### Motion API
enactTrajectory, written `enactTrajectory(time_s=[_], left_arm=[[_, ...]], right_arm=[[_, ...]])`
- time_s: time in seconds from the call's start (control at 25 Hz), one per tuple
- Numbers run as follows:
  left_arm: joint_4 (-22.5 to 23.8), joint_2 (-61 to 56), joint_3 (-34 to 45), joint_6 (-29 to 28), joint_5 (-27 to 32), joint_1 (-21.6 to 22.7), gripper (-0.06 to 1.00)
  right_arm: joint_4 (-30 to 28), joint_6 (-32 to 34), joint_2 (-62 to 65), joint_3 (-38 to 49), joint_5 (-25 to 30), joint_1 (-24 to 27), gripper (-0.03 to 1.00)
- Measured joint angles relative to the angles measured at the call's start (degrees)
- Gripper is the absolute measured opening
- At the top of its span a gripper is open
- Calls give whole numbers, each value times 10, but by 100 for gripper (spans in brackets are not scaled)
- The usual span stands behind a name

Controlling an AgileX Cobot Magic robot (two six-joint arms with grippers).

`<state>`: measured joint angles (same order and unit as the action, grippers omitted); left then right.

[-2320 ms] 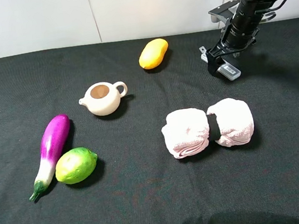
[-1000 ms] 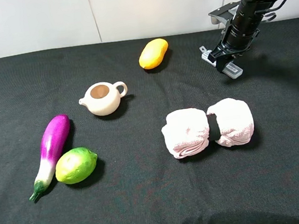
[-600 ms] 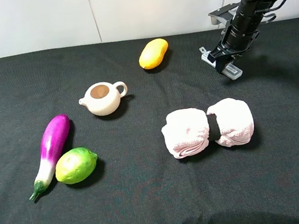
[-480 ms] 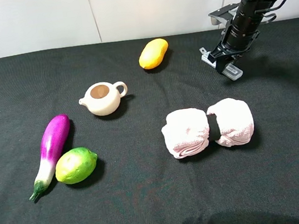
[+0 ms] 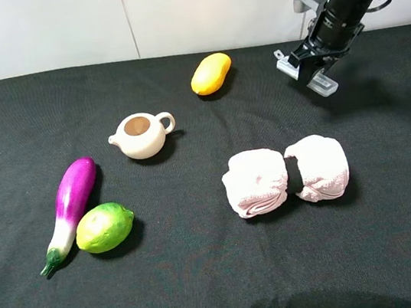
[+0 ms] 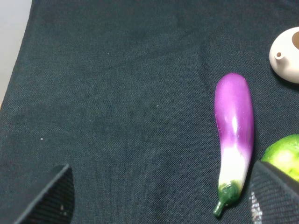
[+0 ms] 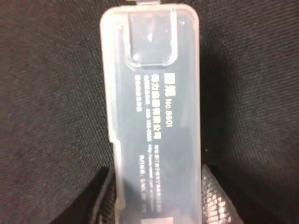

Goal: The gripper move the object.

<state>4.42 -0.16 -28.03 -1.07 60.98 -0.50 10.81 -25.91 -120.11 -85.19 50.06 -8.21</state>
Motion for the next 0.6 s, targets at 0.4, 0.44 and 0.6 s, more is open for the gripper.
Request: enactTrajectory(time_s=[0.4,0.44,0.6], left_arm=[[0,0,0,0,0,0,79],[0,0,0,0,0,0,79],[0,0,0,0,0,0,79]], right_arm=[[0,17,74,0,37,0,29],[1,18,79,0,43,0,29],[0,20,94,0,62,-10,29]])
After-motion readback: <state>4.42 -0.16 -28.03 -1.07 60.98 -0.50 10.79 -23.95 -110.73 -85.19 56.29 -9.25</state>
